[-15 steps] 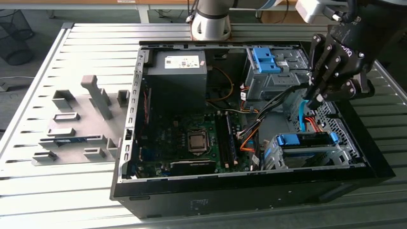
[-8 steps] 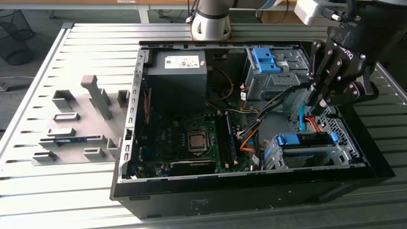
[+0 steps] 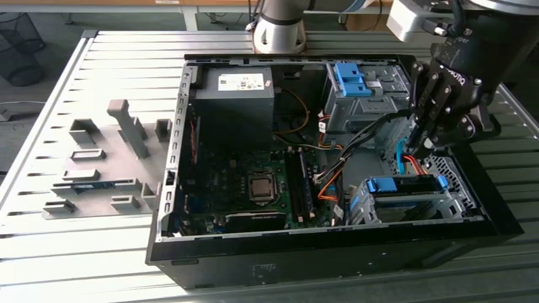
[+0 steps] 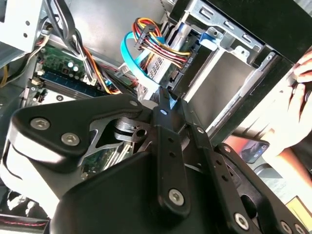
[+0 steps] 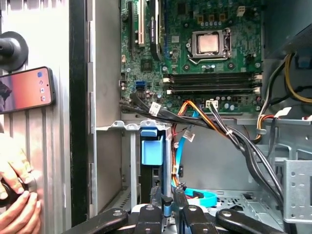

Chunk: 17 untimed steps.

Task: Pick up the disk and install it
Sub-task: 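Insert the second disk wire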

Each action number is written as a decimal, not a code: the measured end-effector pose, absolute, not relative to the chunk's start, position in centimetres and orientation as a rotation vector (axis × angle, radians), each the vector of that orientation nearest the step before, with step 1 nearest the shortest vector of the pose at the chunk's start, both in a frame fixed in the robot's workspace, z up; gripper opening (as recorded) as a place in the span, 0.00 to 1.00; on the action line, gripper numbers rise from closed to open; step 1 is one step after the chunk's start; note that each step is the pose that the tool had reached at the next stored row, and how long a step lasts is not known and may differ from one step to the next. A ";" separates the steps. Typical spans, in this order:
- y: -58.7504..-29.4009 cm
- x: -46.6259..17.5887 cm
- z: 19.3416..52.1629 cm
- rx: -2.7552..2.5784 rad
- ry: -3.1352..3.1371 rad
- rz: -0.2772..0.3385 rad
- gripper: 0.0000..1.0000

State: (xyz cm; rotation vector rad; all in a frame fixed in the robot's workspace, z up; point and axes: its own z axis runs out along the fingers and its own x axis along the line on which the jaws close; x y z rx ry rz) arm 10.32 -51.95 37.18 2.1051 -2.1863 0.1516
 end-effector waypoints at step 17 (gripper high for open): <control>-52.8 10.4 36.1 2.142 -2.226 0.080 0.16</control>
